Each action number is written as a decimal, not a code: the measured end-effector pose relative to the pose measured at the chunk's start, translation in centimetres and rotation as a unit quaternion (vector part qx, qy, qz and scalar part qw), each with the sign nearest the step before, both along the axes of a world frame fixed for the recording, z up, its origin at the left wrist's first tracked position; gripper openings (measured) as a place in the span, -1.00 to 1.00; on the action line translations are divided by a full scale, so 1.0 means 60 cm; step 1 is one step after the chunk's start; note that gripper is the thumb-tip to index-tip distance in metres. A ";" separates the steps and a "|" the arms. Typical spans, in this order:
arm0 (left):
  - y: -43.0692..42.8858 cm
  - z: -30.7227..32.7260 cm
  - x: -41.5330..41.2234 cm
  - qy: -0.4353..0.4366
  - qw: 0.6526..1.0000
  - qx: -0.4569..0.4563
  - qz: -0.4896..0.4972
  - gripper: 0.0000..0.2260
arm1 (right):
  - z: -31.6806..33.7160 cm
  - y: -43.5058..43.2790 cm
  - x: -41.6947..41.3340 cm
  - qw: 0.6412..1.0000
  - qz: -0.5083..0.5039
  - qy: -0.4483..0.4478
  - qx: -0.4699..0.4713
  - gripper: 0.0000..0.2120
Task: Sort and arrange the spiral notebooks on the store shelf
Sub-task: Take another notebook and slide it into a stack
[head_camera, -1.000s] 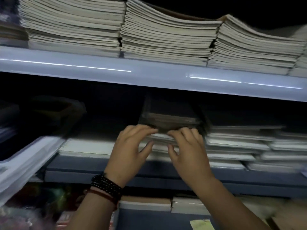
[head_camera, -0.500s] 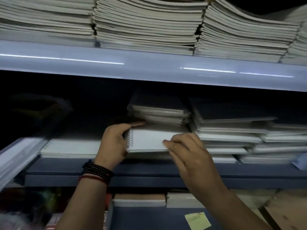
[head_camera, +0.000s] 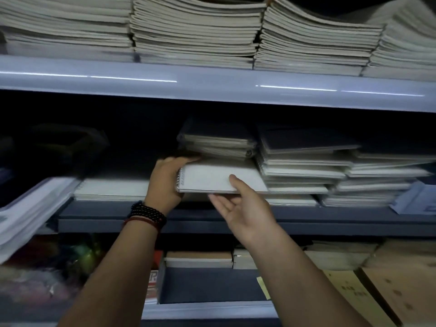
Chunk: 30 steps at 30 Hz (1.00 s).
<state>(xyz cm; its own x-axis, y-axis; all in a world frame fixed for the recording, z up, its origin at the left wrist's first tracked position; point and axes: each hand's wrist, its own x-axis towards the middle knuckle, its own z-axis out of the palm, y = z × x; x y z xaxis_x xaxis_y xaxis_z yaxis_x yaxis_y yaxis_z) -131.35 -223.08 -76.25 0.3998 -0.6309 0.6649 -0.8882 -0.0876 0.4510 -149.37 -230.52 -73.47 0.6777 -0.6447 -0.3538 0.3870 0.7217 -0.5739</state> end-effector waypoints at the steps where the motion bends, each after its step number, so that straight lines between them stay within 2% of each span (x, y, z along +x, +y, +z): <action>1: 0.004 0.003 -0.011 0.002 1.000 0.001 0.000 -0.51 | 0.003 0.000 0.006 1.000 -0.008 0.001 0.007 -0.62; 3: 0.006 0.004 -0.018 0.013 1.000 0.002 -0.003 -0.48 | 0.012 0.001 0.006 1.000 0.001 0.010 -0.001 -0.69; 6: 0.007 0.016 -0.007 0.118 0.992 0.024 -0.024 -0.60 | 0.025 0.007 -0.024 0.999 0.044 0.001 0.000 -0.78; 8: 0.007 0.026 0.003 0.159 0.985 0.059 -0.014 -0.59 | 0.031 0.020 -0.052 0.998 0.058 -0.008 0.008 -0.80; 16: 0.021 0.057 -0.015 0.108 0.983 0.151 0.011 -0.62 | 0.022 0.066 -0.135 0.992 0.117 -0.040 0.010 -0.78; 18: 0.038 0.054 -0.028 0.090 0.987 0.127 0.033 -0.65 | 0.024 0.054 -0.148 0.990 0.134 -0.036 0.000 -0.74; 20: 0.058 0.044 -0.046 0.139 0.986 0.022 0.084 -0.65 | 0.027 0.031 -0.163 0.992 0.122 -0.035 -0.010 -0.70; 21: 0.071 0.044 -0.063 0.237 0.965 -0.054 0.101 -0.71 | 0.028 0.016 -0.169 0.993 0.108 -0.032 -0.021 -0.70; 22: 0.082 0.045 -0.081 0.366 0.918 -0.119 0.091 -0.79 | 0.028 0.001 -0.175 0.994 0.097 -0.023 -0.038 -0.72; 23: 0.089 0.045 -0.098 0.487 0.860 -0.141 0.052 -0.85 | 0.027 -0.016 -0.179 0.994 0.090 -0.004 -0.065 -0.73; 24: 0.094 0.043 -0.113 0.573 0.809 -0.127 -0.004 -0.83 | 0.025 -0.030 -0.180 0.991 0.090 0.023 -0.098 -0.73; 26: 0.102 0.035 -0.139 0.626 0.770 -0.090 -0.077 -0.73 | 0.026 -0.051 -0.176 0.977 0.101 0.087 -0.166 -0.71; 30: 0.105 0.027 -0.158 0.642 0.748 -0.138 -0.094 -0.72 | 0.023 -0.070 -0.154 0.950 0.080 0.157 -0.259 -0.82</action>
